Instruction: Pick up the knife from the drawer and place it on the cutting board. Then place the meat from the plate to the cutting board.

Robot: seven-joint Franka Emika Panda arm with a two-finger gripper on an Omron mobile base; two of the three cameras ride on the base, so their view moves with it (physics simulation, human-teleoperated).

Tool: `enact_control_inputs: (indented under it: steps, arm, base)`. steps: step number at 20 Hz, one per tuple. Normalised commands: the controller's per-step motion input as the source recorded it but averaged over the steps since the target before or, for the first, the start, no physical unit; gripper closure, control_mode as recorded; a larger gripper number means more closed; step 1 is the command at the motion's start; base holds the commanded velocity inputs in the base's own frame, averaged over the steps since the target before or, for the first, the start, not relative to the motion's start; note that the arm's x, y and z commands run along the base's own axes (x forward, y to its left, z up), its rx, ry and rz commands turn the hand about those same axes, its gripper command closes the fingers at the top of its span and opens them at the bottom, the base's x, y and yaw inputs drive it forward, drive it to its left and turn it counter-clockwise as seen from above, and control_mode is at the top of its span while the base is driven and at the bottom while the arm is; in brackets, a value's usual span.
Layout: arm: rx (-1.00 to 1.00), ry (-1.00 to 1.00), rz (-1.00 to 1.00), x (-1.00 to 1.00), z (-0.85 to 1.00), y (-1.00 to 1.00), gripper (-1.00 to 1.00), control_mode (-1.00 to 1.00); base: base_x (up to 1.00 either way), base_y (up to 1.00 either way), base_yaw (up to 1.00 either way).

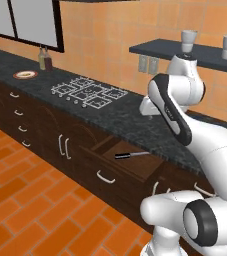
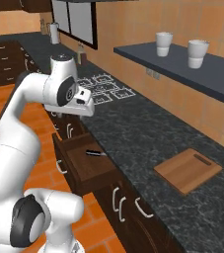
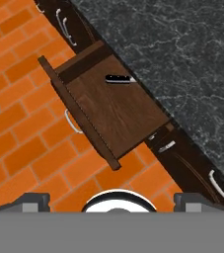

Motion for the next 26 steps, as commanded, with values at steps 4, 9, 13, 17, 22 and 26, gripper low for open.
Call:
enact_control_inputs:
  steps: [4,9,13,17,22,26]
  arm:
    - [0.00,0.00,-0.17,0.02,-0.58,0.15,-1.00,-1.00]
    - [0.06,0.14,-0.38,0.32,-0.89,0.91,-1.00,-1.00]
    - [0.12,0.15,-0.32,0.40,-0.83,0.69,-1.00,-1.00]
    - [0.17,0.06,-0.22,0.35,-0.87,0.36,-1.00,-1.00]
    - [-0.09,-0.12,-0.29,0.37,-0.85,0.31,-1.00,-1.00]
    - [-0.02,-0.06,-0.25,0.56,-0.53,-0.06,-1.00,-1.00]
  base:
    - [0.00,0.00,0.00]
    - [0.00,0.00,0.00]
    - [0.00,0.00,0.00]
    - [0.00,0.00,0.00]
    - [0.00,0.00,0.00]
    - [0.00,0.00,0.00]
